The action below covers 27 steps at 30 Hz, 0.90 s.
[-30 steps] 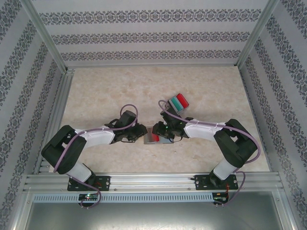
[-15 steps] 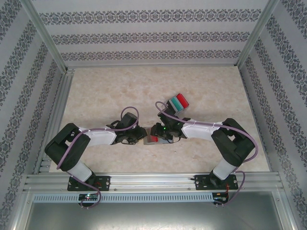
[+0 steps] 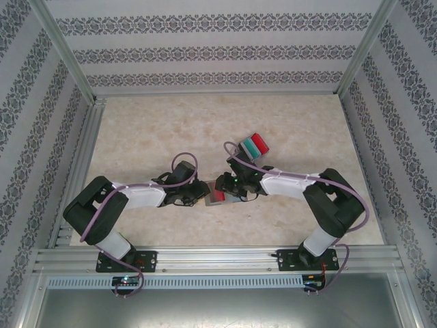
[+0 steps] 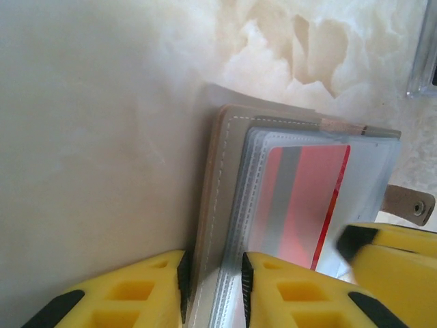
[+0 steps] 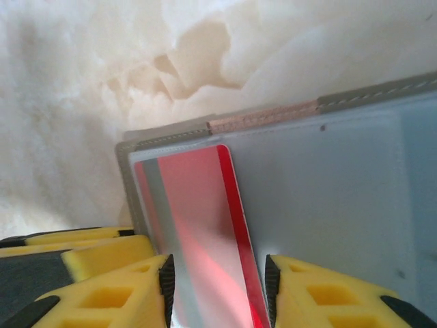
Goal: Put the credit cards into the card holder
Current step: Insert the credit card into the card slot, then pick up the credit card from the storage box.
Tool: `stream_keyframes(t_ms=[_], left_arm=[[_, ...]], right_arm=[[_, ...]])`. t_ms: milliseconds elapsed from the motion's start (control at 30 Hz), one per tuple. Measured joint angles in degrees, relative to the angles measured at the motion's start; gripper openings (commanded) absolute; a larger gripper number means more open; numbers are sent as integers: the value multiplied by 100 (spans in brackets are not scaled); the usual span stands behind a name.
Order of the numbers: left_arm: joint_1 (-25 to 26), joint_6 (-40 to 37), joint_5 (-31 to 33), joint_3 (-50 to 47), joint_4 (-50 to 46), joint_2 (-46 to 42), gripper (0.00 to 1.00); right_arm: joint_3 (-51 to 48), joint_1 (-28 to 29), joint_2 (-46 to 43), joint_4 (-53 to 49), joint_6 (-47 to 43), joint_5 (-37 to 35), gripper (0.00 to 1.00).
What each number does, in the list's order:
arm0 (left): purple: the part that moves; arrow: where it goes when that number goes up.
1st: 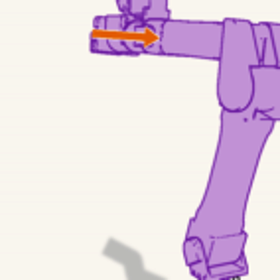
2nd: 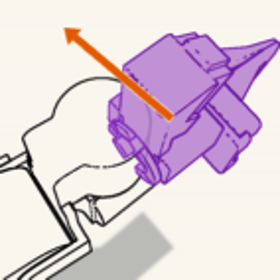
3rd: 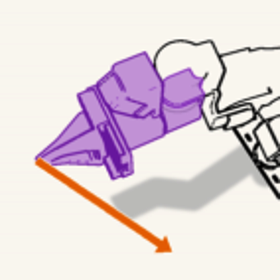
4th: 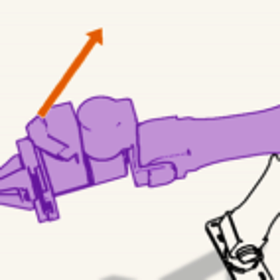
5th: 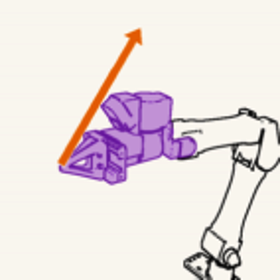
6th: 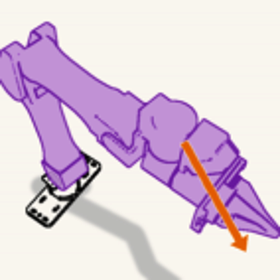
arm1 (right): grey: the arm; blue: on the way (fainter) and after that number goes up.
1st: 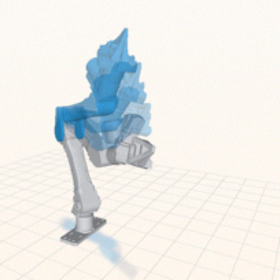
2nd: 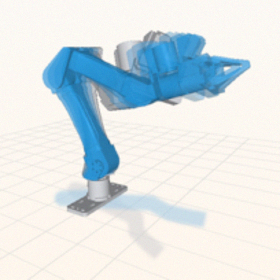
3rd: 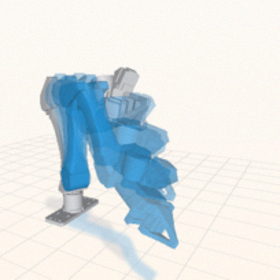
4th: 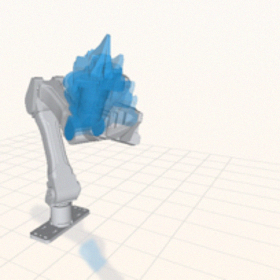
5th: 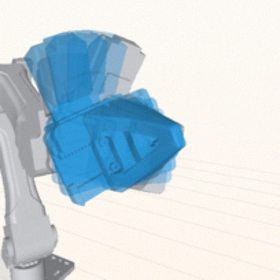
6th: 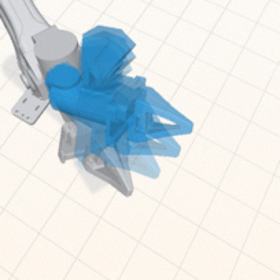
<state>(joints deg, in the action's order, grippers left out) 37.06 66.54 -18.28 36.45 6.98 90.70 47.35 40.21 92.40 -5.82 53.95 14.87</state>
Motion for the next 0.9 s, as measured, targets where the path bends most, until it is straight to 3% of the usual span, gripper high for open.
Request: stream_keyframes(t_ms=[200,300,500,667,900], left_arm=[[57,-243,365,118,-468,-299,40],[61,-463,509,444,-728,-374,45],[61,-769,540,1198,-782,-249,48],[61,-793,476,1628,-697,142,48],[61,-782,321,1716,-616,400,50]], right_arm=[[120,-675,-1189,-483,-1003,-101,47],[599,-1241,-1283,-1123,-1823,-372,45],[2055,-1950,-509,-2319,-3497,-977,39],[2710,-1930,256,-2865,-4312,-1296,36],[3276,-1655,1078,-3296,-4782,-1484,31]])
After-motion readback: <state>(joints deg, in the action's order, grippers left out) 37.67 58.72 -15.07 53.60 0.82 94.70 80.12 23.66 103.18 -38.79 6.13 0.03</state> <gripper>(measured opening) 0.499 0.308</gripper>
